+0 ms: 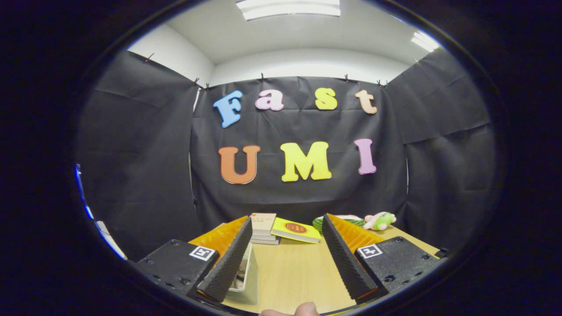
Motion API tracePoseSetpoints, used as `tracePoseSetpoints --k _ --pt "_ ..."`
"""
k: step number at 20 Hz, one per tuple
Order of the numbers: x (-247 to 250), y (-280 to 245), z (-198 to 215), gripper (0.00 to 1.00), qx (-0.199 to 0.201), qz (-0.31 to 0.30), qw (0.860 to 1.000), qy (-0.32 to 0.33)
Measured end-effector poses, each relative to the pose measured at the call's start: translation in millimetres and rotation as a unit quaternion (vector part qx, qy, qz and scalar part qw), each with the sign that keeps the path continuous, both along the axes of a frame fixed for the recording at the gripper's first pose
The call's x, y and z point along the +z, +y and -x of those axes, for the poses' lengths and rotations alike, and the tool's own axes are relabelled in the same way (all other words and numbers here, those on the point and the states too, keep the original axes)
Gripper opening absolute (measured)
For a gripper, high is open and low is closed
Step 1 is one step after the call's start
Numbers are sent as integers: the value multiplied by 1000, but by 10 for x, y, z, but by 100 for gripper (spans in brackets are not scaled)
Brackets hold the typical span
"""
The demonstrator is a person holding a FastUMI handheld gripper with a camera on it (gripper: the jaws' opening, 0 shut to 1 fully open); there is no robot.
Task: Open the storage box then place both shoes into the box .Put the left shoe in first, then the right shoe, with the right side of both shoes facing outward in a uniform manner.
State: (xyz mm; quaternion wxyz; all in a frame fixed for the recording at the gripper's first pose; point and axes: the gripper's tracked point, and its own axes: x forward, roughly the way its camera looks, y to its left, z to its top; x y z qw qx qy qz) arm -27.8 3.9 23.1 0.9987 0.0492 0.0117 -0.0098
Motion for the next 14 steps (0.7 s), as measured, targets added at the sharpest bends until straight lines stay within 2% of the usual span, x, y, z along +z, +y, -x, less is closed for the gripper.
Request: tracePoseSetpoints --k 14 --pt "-44 11 -18 100 -5 0 1000 -1"
